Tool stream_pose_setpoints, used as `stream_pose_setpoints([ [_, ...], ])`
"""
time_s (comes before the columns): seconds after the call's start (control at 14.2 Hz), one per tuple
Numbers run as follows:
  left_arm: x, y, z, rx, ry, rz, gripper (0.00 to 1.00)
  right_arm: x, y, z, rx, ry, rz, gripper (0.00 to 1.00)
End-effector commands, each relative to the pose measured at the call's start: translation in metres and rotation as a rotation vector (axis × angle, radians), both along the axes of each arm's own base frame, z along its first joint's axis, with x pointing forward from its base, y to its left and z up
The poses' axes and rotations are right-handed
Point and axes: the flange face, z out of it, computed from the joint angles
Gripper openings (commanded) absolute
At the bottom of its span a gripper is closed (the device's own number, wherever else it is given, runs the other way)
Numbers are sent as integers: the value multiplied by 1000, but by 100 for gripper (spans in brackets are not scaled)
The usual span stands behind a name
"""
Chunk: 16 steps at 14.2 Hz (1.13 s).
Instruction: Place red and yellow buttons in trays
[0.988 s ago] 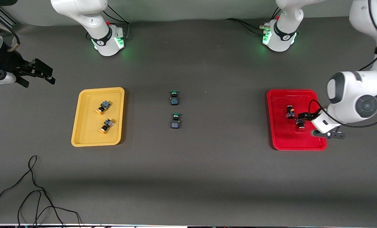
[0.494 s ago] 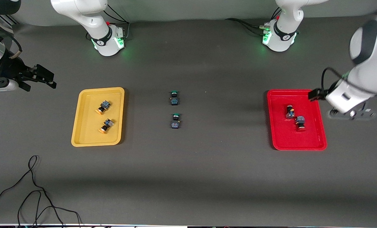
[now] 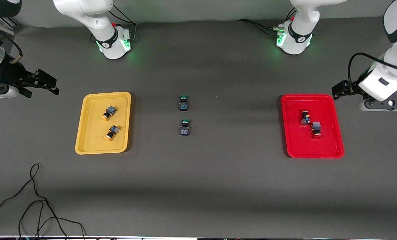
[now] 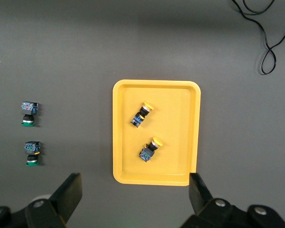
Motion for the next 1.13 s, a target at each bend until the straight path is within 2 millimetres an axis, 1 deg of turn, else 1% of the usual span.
stream_pose_setpoints([
  [0.0,-14,13,21,-3,-54,24,100,9,1,6,7,-11,13,100],
  [0.14,-13,16,23,4,-57,28,100,10,1,6,7,-11,13,100],
  [0.49,-14,12,20,9,-38,24,100,12,2,5,3,-9,17,100],
  [0.56,-11,13,17,9,-38,23,100,13,3,7,4,-15,17,100],
  [0.64,-4,11,9,9,-38,20,100,13,3,8,2,-17,17,100],
  [0.71,0,10,11,9,-45,19,100,13,4,11,2,-23,18,100],
  [0.85,1,10,12,9,-49,20,100,14,4,10,4,-22,18,100],
  [1.06,4,5,10,9,-47,11,100,14,4,10,4,-22,18,100],
])
